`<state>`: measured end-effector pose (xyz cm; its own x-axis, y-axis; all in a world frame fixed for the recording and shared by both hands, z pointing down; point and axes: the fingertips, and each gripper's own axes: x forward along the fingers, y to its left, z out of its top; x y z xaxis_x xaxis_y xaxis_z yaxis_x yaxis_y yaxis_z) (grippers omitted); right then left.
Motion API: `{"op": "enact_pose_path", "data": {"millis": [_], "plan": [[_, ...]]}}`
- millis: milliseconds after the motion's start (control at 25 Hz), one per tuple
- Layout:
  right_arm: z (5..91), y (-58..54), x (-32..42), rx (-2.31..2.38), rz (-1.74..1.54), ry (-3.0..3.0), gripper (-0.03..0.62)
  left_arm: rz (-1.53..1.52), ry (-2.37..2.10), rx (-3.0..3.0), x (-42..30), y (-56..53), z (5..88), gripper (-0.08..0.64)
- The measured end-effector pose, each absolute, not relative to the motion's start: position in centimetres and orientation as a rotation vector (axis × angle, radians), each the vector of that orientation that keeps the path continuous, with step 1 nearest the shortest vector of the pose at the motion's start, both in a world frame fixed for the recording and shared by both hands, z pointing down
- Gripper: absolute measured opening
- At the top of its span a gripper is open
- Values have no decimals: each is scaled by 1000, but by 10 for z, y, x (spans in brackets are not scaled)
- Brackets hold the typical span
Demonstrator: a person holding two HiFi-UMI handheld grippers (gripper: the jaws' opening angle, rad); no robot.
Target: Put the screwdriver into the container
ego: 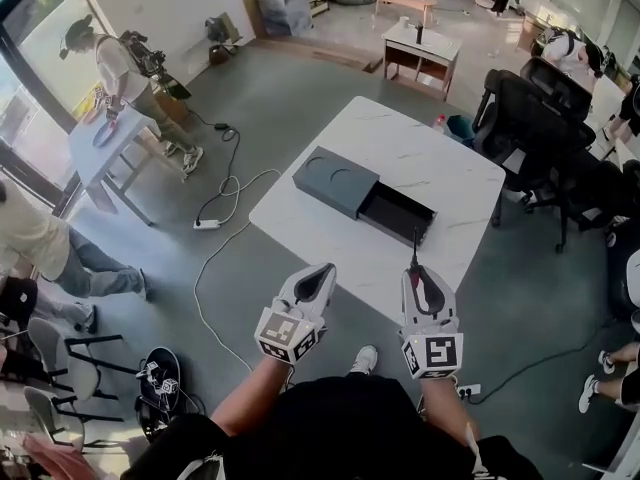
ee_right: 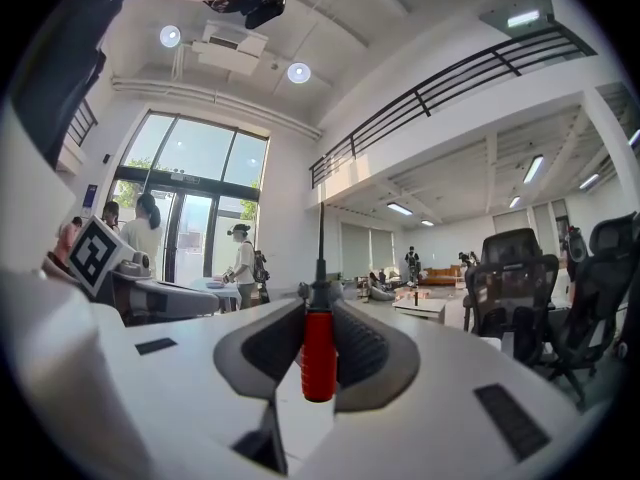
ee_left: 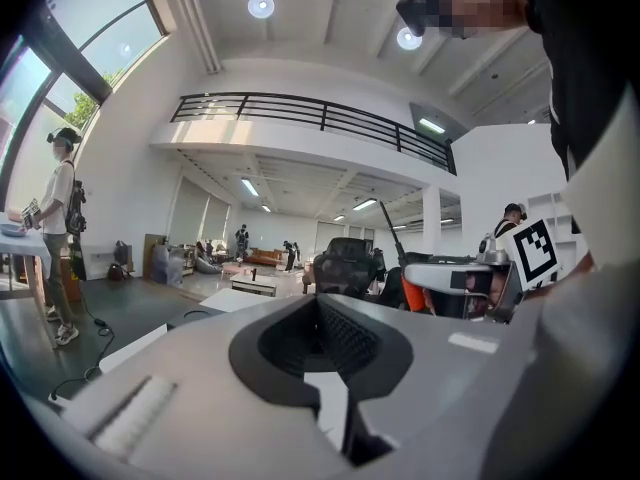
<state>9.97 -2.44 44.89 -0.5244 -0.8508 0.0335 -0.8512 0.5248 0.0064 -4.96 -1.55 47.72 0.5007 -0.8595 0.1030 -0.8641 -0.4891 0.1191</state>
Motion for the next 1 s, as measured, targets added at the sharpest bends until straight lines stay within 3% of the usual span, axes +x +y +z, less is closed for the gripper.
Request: {"op": "enact_pose_path", "data": {"millis": [1000], "plan": [[452,-114,102,1615,20,-2647,86,67,-1406,2630,-44,-108,476,8]]}}
